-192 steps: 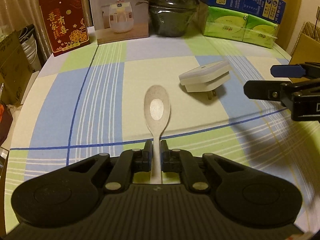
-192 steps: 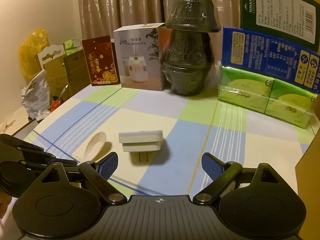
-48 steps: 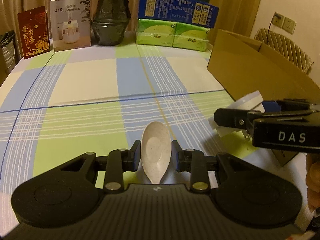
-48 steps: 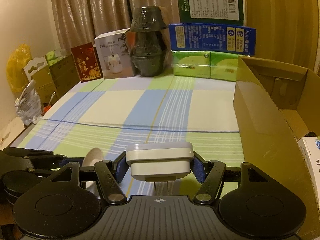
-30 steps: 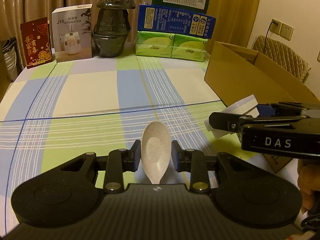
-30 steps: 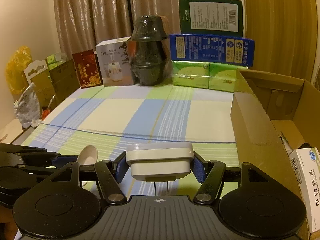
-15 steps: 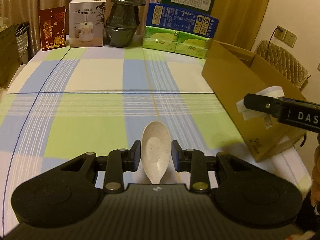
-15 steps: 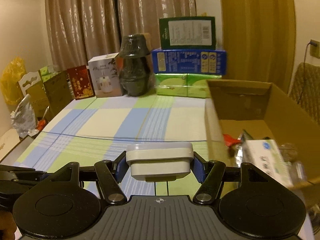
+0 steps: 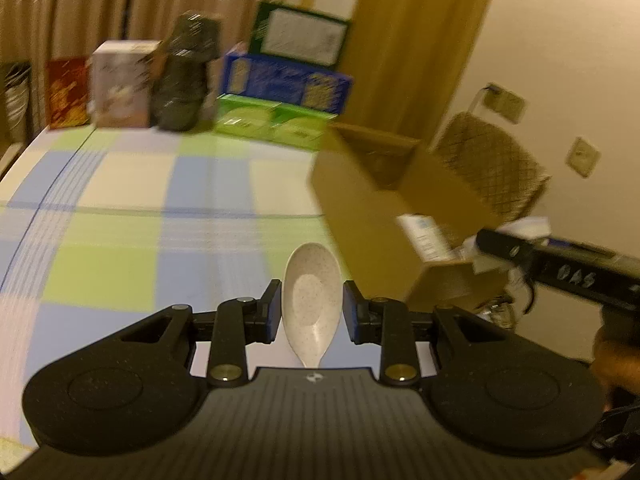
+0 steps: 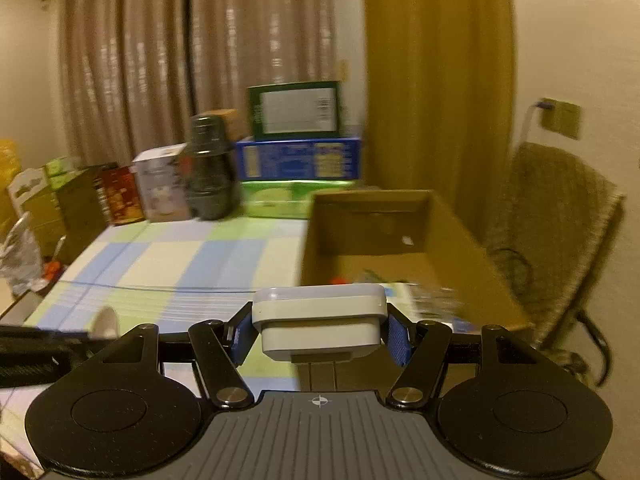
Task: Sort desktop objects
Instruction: 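Lift the spoon and adapter and carry both over the cardboard box, then lower the spoon and adapter into the cardboard box and open both tools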
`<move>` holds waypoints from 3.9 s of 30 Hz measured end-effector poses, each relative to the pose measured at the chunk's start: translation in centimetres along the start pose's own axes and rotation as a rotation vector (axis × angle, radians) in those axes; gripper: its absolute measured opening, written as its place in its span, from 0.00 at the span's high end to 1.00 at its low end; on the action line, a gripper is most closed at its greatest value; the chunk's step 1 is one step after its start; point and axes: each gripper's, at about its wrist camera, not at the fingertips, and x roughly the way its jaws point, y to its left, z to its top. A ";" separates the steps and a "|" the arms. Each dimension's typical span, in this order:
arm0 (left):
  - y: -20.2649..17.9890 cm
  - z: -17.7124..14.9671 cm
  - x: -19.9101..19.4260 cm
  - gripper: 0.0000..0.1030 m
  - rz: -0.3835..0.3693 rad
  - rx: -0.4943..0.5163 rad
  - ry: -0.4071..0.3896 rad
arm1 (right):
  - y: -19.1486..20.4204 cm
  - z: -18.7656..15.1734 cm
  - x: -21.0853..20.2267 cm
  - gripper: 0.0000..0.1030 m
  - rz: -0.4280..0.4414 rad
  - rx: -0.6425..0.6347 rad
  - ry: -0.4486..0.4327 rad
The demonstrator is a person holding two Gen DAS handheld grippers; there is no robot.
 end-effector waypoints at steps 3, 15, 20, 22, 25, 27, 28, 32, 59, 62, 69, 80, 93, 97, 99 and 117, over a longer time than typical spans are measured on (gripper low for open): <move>-2.5 0.9 -0.2 0.74 -0.039 0.026 -0.017 | -1.8 0.1 -0.8 0.40 -0.035 0.020 0.014; -9.4 3.0 0.8 0.74 -0.124 0.091 -0.020 | -6.3 0.8 -2.9 0.40 -0.081 0.074 0.005; -10.9 3.6 1.9 0.74 -0.135 0.111 -0.011 | -7.4 1.1 -3.0 0.40 -0.083 0.090 -0.001; -11.5 3.8 2.4 0.74 -0.140 0.115 -0.006 | -7.9 1.3 -2.9 0.40 -0.083 0.094 -0.003; -12.2 4.2 3.2 0.74 -0.145 0.115 0.003 | -8.6 1.6 -2.6 0.40 -0.087 0.100 -0.005; -12.4 4.6 3.8 0.74 -0.147 0.107 0.008 | -9.1 1.9 -2.3 0.40 -0.090 0.103 -0.008; -12.4 4.8 4.2 0.74 -0.147 0.102 0.010 | -9.4 2.1 -2.1 0.40 -0.092 0.104 -0.008; -12.6 5.9 5.7 0.74 -0.142 0.088 0.016 | -10.2 2.8 -1.1 0.40 -0.095 0.105 -0.011; -11.1 12.6 16.2 0.74 -0.102 -0.012 0.063 | -11.7 7.5 7.7 0.40 -0.084 0.049 0.013; -10.8 12.9 16.9 0.74 -0.100 -0.022 0.067 | -11.9 7.8 8.4 0.40 -0.085 0.047 0.016; -10.0 13.9 18.6 0.74 -0.076 -0.039 0.063 | -12.3 9.0 9.8 0.40 -0.075 0.030 0.014; -9.5 15.0 21.0 0.77 -0.060 -0.044 0.065 | -13.0 10.5 12.2 0.40 -0.068 0.028 0.018; -8.2 14.9 19.9 0.60 -0.032 -0.031 0.044 | -13.9 9.9 13.0 0.40 -0.043 0.077 0.047; -7.3 14.7 18.7 0.45 -0.015 -0.036 0.026 | -13.6 10.2 14.0 0.40 -0.020 0.093 0.064; -7.0 14.6 18.2 0.43 -0.004 -0.031 0.022 | -13.4 10.7 14.9 0.40 -0.001 0.097 0.072; -5.4 10.7 11.2 0.01 0.112 -0.057 -0.022 | -13.5 9.8 9.3 0.05 -0.006 0.169 0.039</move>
